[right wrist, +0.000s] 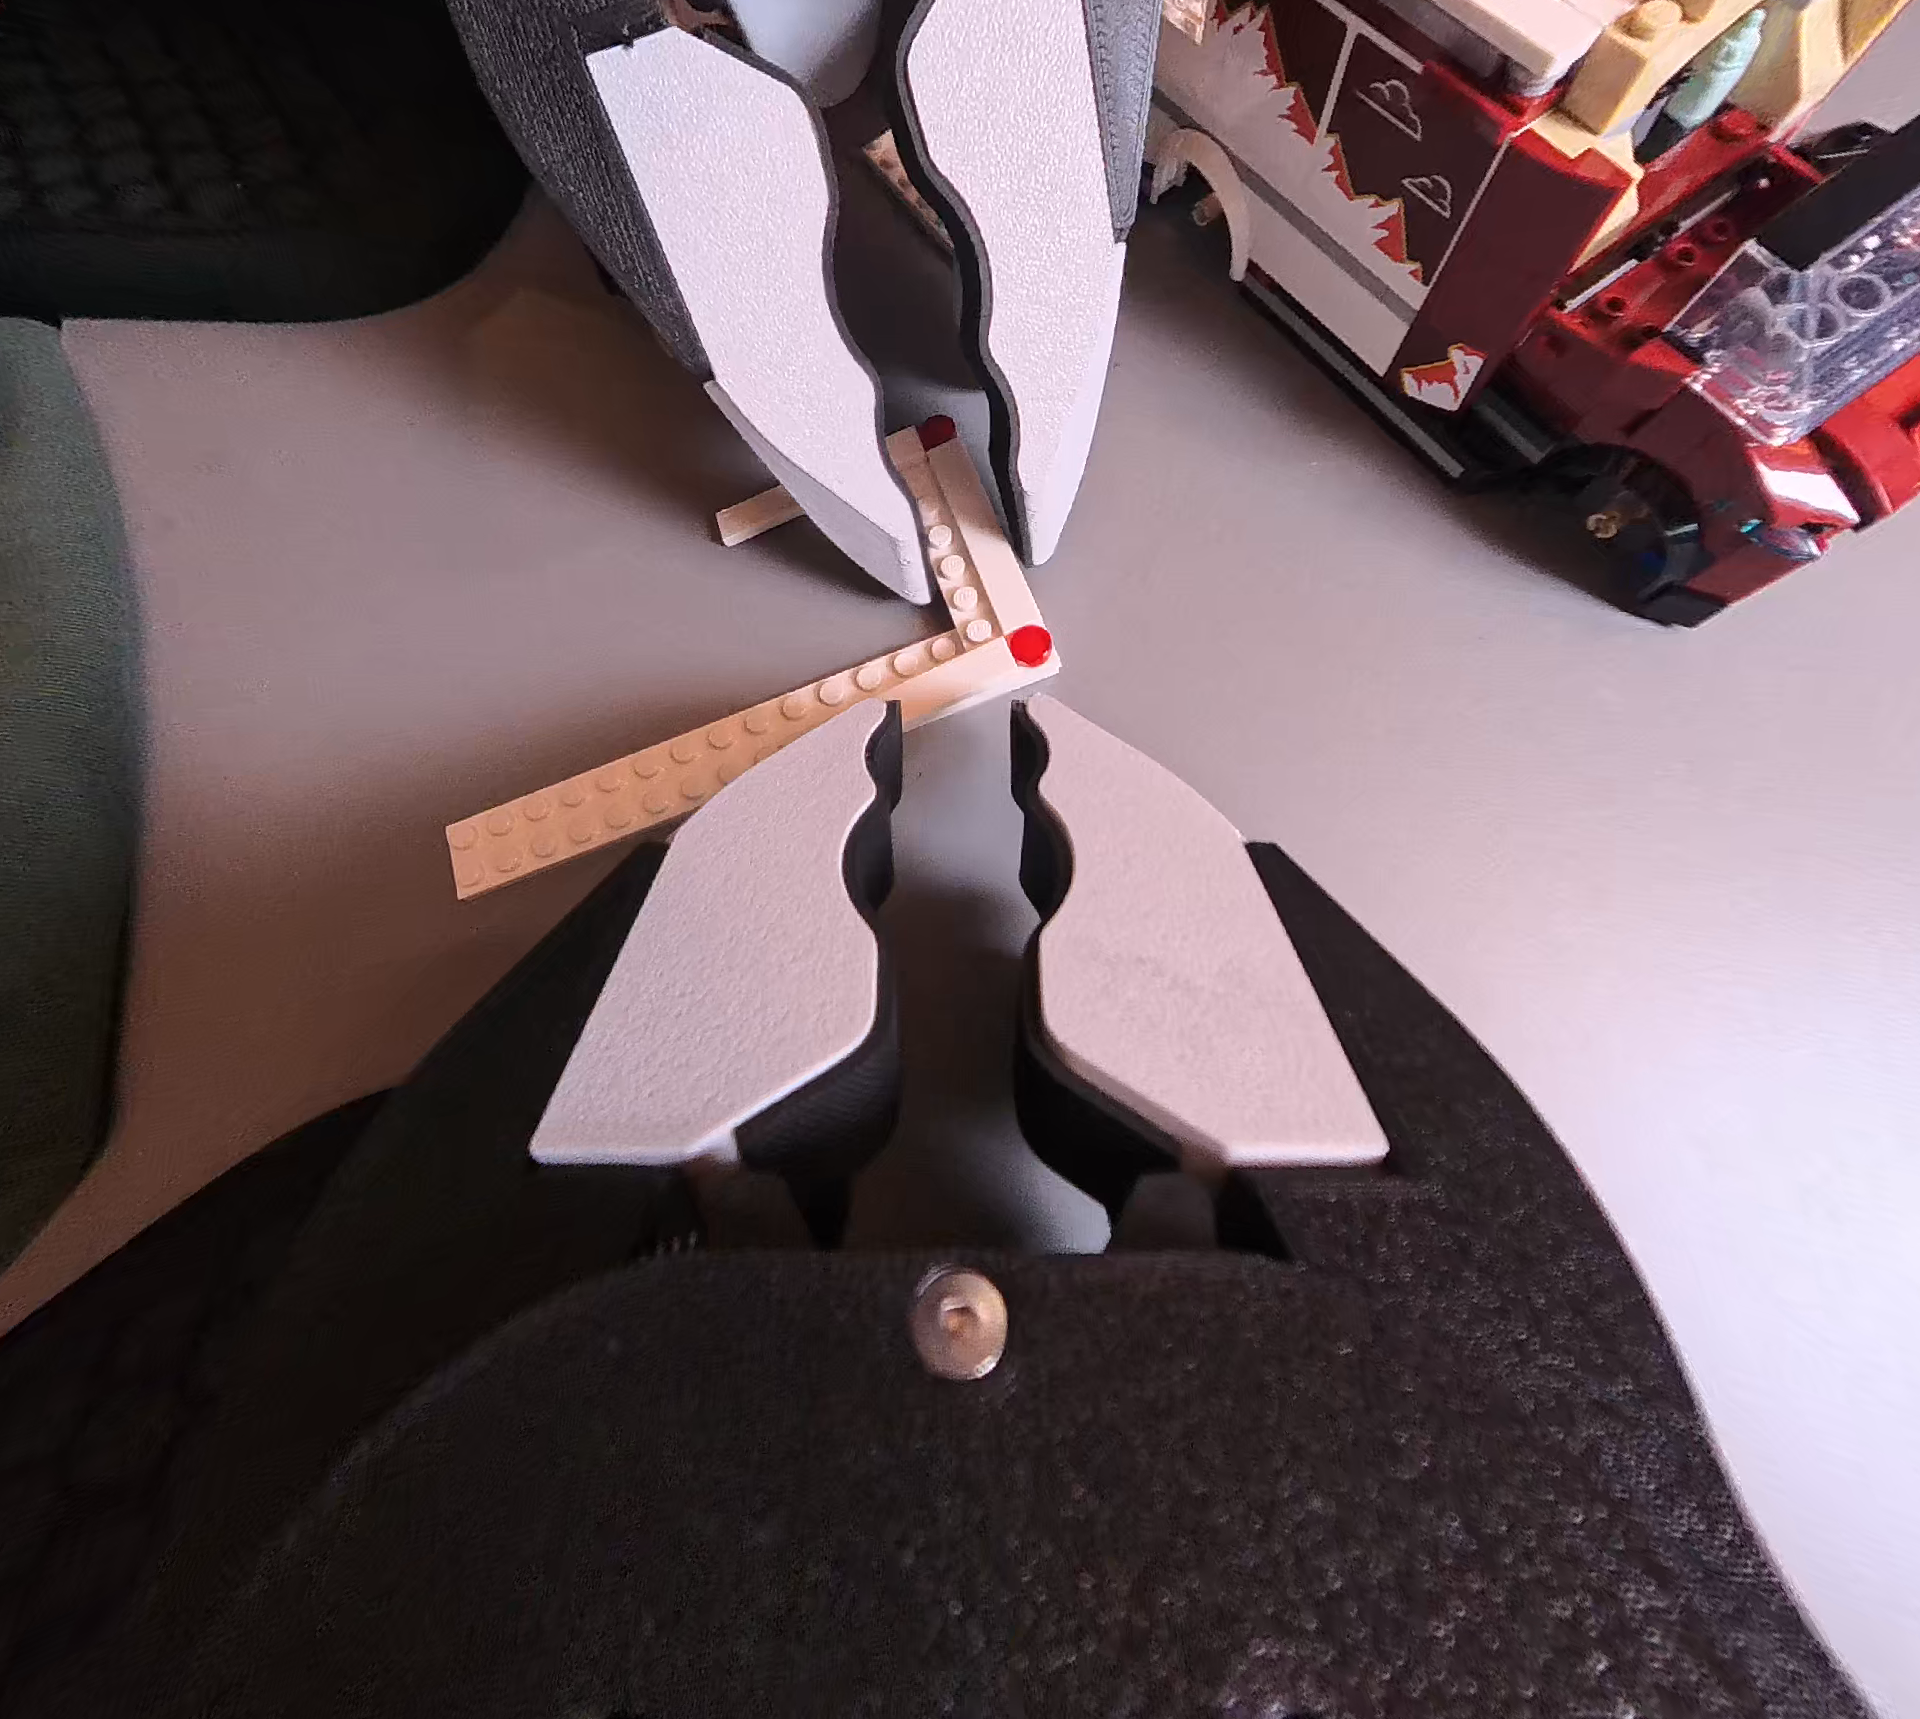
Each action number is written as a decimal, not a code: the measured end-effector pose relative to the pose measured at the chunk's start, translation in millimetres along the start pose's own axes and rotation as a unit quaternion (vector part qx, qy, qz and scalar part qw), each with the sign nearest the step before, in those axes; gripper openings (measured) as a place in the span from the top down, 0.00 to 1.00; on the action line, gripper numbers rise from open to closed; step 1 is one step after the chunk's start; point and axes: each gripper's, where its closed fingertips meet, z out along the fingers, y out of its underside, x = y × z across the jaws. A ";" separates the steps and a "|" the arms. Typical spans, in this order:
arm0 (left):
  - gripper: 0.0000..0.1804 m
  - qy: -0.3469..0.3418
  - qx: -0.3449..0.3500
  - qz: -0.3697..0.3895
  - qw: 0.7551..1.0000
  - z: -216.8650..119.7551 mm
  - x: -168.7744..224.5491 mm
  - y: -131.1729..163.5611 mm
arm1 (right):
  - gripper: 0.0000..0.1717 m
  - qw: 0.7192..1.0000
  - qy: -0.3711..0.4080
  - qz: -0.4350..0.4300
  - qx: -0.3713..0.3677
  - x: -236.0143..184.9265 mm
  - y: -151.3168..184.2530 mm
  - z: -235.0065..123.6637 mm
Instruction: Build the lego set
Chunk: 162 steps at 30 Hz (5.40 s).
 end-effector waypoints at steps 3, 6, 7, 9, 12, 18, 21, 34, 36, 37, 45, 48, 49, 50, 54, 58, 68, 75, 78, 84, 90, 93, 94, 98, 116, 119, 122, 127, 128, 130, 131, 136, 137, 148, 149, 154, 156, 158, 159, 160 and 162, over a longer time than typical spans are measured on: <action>0.89 0.001 0.004 -0.001 1.000 0.4 -0.2 -0.3 | 0.89 1.000 -0.002 0.006 0.004 1.4 -0.1 -1.5; 0.90 0.003 0.007 0.000 1.000 1.5 -0.9 0.7 | 0.89 1.000 -0.001 0.011 0.011 3.0 -1.2 -1.8; 0.91 0.005 0.007 0.001 1.000 2.0 -0.8 0.9 | 0.89 1.000 0.000 0.012 0.014 4.2 -1.9 -1.7; 0.91 0.007 0.007 0.005 1.000 2.1 -0.8 0.8 | 0.88 1.000 0.001 0.018 0.021 6.6 -3.1 -1.0; 0.91 0.013 0.005 0.009 1.000 2.2 -0.3 0.8 | 0.85 0.999 -0.017 0.016 0.029 4.6 -6.7 0.5; 0.91 0.034 0.001 0.019 0.999 2.4 1.1 0.6 | 0.75 0.996 -0.087 -0.013 -0.025 -3.8 -3.7 4.0; 0.91 0.043 -0.002 0.027 0.999 2.7 1.9 0.3 | 0.72 0.993 -0.104 -0.011 -0.053 0.4 -1.7 3.9; 0.91 0.077 -0.030 0.073 0.994 6.3 4.9 -4.1 | 0.74 0.986 -0.143 -0.001 -0.083 -9.5 0.2 4.8; 0.91 0.077 -0.035 0.079 0.993 7.1 4.0 -6.3 | 0.76 0.988 -0.130 -0.007 -0.078 -6.6 1.0 4.1; 0.91 0.078 -0.037 0.079 0.993 7.7 3.8 -7.1 | 0.77 0.989 -0.124 -0.007 -0.075 -5.1 1.8 3.3; 0.89 0.057 -0.042 0.069 0.995 6.7 0.1 -6.8 | 0.86 0.991 -0.113 0.002 -0.065 -4.4 5.4 -1.2; 0.89 0.047 -0.044 0.068 0.996 5.3 -0.5 -4.7 | 0.86 0.992 -0.105 -0.005 -0.066 -3.2 6.0 -1.1; 0.89 0.044 -0.042 0.067 0.996 5.0 -1.3 -4.9 | 0.86 0.993 -0.102 -0.006 -0.066 -2.0 6.2 -1.4; 0.89 0.042 -0.040 0.067 0.996 4.7 -1.9 -5.5 | 0.87 0.993 -0.100 -0.006 -0.065 -0.6 6.3 -1.4; 0.89 0.037 -0.043 0.072 0.996 6.0 -4.1 -5.6 | 0.89 0.994 -0.093 0.001 -0.063 2.5 6.1 -0.7; 0.89 0.040 -0.044 0.071 0.996 7.2 -3.9 -5.4 | 0.87 0.993 -0.093 -0.004 -0.077 0.0 7.9 0.6; 0.89 0.043 -0.046 0.075 0.995 7.9 -3.1 -5.6 | 0.88 0.994 -0.077 -0.014 -0.073 2.2 4.2 -0.8; 0.89 0.046 -0.054 0.092 0.993 9.1 -3.2 -7.2 | 0.97 0.996 -0.067 -0.012 -0.064 7.7 2.7 -2.0; 0.90 0.051 -0.057 0.099 0.992 10.2 -1.7 -8.3 | 0.98 0.996 -0.066 -0.007 -0.056 9.0 0.6 -2.6; 0.89 0.049 -0.059 0.099 0.992 11.2 -2.8 -9.6 | 0.96 0.994 -0.093 0.006 -0.062 2.7 3.6 -5.0; 0.87 0.021 -0.033 0.096 0.995 3.8 -7.5 -17.7 | 0.93 0.993 -0.098 0.004 -0.058 5.8 5.1 -11.3; 0.85 -0.007 -0.021 0.092 0.995 -5.8 -9.5 -19.8 | 0.89 0.994 -0.090 -0.019 -0.053 9.8 6.0 -13.4; 0.86 -0.018 -0.021 0.082 0.996 -10.1 -8.8 -19.1 | 0.87 0.995 -0.085 -0.030 -0.051 11.2 6.4 -13.2; 0.81 0.014 -0.030 -0.006 0.999 -17.7 28.7 -7.4 | 0.80 0.993 -0.075 -0.074 -0.048 10.5 7.8 -10.5; 0.89 -0.048 -0.078 -0.035 0.995 -18.0 58.7 30.1 | 0.77 0.992 -0.053 -0.081 -0.075 3.2 7.9 3.0; 0.90 -0.044 -0.080 -0.027 0.995 -22.4 58.4 35.1 | 0.78 0.993 -0.051 -0.077 -0.076 -3.1 7.7 4.3; 0.90 -0.042 -0.082 -0.021 0.996 -27.1 57.8 40.3 | 0.78 0.993 -0.046 -0.075 -0.079 -8.2 8.5 4.8; 0.90 -0.032 -0.086 -0.001 0.996 -35.4 60.2 49.5 | 0.79 0.993 -0.050 -0.070 -0.077 -18.8 8.3 5.7; 0.89 -0.031 -0.086 0.001 0.996 -37.3 60.5 51.4 | 0.78 0.993 -0.053 -0.070 -0.076 -21.3 8.2 5.7; 0.86 -0.026 -0.077 -0.004 0.997 -41.6 61.7 52.7 | 0.78 0.993 -0.055 -0.076 -0.075 -23.2 8.5 4.6; 0.85 -0.023 -0.068 -0.011 0.997 -44.1 62.3 51.7 | 0.78 0.993 -0.054 -0.078 -0.072 -22.2 8.0 3.2; 0.79 -0.015 -0.035 -0.047 0.998 -51.2 66.0 45.8 | 0.75 0.994 -0.034 -0.090 -0.049 -6.6 -1.9 -4.3; 0.77 -0.016 -0.037 -0.051 0.998 -49.1 66.9 46.2 | 0.72 0.993 -0.031 -0.102 -0.050 -3.9 -3.1 -4.3; 0.86 -0.029 -0.071 -0.016 0.997 -38.8 66.4 53.8 | 0.52 0.972 -0.079 -0.195 -0.107 9.3 -3.3 18.0; 0.88 -0.028 -0.071 -0.016 0.997 -39.4 66.1 54.4 | 0.51 0.970 -0.085 -0.201 -0.110 9.5 -4.6 19.6; 0.90 -0.032 -0.070 -0.015 0.997 -43.7 61.9 58.7 | 0.47 0.960 -0.104 -0.225 -0.127 9.5 -6.9 23.9; 0.90 -0.038 -0.074 -0.012 0.996 -46.7 59.5 61.9 | 0.47 0.959 -0.109 -0.227 -0.130 10.0 -6.0 23.8; 0.87 -0.043 -0.073 -0.012 0.996 -50.8 57.9 63.7 | 0.47 0.957 -0.111 -0.230 -0.133 10.2 -3.8 22.7; 0.86 -0.043 -0.066 -0.017 0.997 -52.6 57.5 62.6 | 0.47 0.957 -0.112 -0.231 -0.135 9.6 -2.4 21.7; 0.85 -0.041 -0.058 -0.023 0.997 -54.2 57.7 61.0 | 0.47 0.957 -0.113 -0.233 -0.135 9.2 -1.1 20.8; 0.84 -0.040 -0.047 -0.029 0.998 -55.5 57.9 57.6 | 0.48 0.956 -0.112 -0.234 -0.133 9.1 0.1 20.0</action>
